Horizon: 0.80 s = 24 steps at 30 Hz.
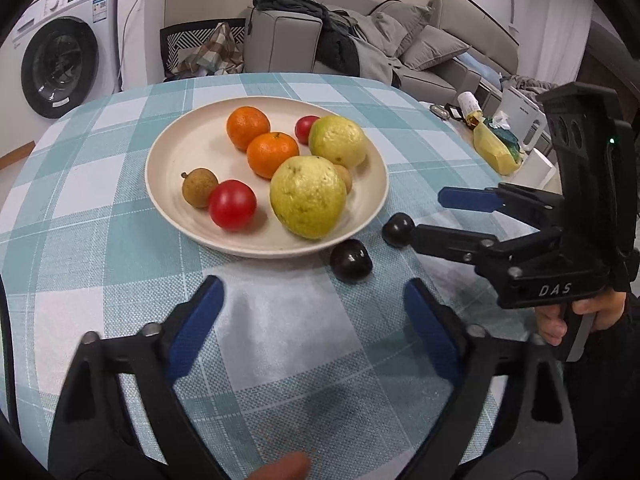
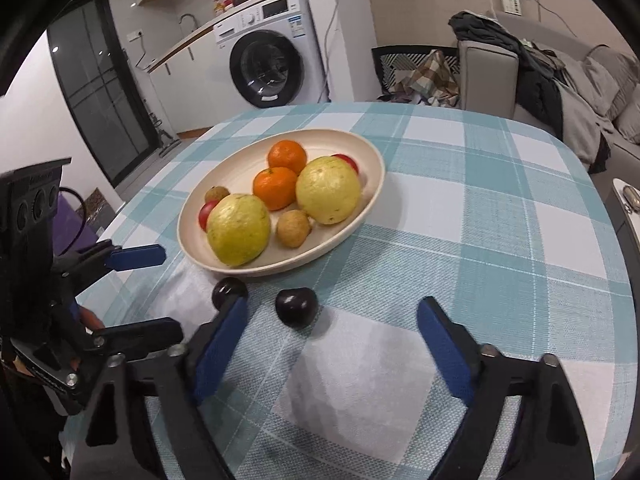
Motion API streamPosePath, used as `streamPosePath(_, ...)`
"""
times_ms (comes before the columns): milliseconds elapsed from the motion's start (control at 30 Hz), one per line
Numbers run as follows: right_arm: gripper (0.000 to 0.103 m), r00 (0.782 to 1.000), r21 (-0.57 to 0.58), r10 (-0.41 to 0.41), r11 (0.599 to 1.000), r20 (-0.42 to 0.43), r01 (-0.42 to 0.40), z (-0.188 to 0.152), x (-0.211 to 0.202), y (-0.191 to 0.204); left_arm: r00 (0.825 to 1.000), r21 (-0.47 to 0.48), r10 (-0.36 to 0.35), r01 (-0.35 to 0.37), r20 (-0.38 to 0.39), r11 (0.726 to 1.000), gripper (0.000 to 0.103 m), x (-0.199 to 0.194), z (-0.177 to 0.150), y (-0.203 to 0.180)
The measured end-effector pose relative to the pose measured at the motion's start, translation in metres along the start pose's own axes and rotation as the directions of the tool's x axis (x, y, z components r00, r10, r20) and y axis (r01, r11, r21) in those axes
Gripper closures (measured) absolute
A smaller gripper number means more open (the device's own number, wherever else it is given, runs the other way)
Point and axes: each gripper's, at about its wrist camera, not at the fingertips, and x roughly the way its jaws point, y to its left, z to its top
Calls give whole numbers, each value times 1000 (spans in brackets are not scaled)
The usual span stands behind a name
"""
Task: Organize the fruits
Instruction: 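Grasp a dark purple plum with the right tool while the left tool grasps another plum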
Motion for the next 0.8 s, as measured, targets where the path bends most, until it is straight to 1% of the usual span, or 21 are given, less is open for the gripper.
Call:
streamPosePath(33, 23, 1000, -6, 2, 1000, -7, -2, -1, 1, 2, 1000, 1, -2, 2, -11, 1000, 26, 2, 0, -1)
streamPosePath(67, 28, 1000, -12, 4, 1000, -10, -4, -1, 3, 3, 1000, 3, -9, 9, -22, 1000, 31, 4, -1, -3)
streamPosePath(100, 31, 1000, -16, 13, 1000, -13, -13, -2, 3, 5, 999, 6, -21, 21, -35, 1000, 33, 6, -2, -4)
streamPosePath(133, 36, 1000, -19, 25, 999, -18, -26, -2, 4, 6, 999, 9, -32, 32, -43, 999, 33, 6, -3, -5)
streamPosePath(167, 39, 999, -24, 33, 999, -19, -33, -2, 4, 7, 998, 11, -39, 39, -45, 999, 34, 7, -3, -6)
streamPosePath(333, 44, 999, -33, 49, 998, -24, -50, -4, 5, 9, 997, -2, -55, 55, -53, 998, 37, 10, -4, -8)
streamPosePath(367, 48, 999, -36, 47, 998, -25, -48, -4, 5, 10, 997, -6, -48, 48, -55, 999, 37, 12, -3, -9)
streamPosePath(567, 55, 999, -60, 37, 997, -38, -40, -3, 11, 16, 998, -7, -32, 31, -55, 999, 38, 18, 1, -14)
streamPosePath(600, 55, 998, -63, 36, 997, -43, -38, -3, 13, 16, 998, -1, -27, 27, -57, 1000, 38, 19, 2, -15)
streamPosePath(667, 60, 999, -78, 25, 997, -46, -29, -3, 15, 19, 998, 14, -19, 20, -62, 1000, 38, 21, 4, -19)
streamPosePath(733, 61, 999, -85, 18, 996, -48, -22, -3, 16, 20, 998, 22, -14, 15, -65, 1000, 38, 23, 5, -21)
streamPosePath(800, 64, 999, -89, 17, 996, -48, -21, -3, 17, 21, 998, 25, -12, 13, -62, 1000, 39, 23, 6, -22)
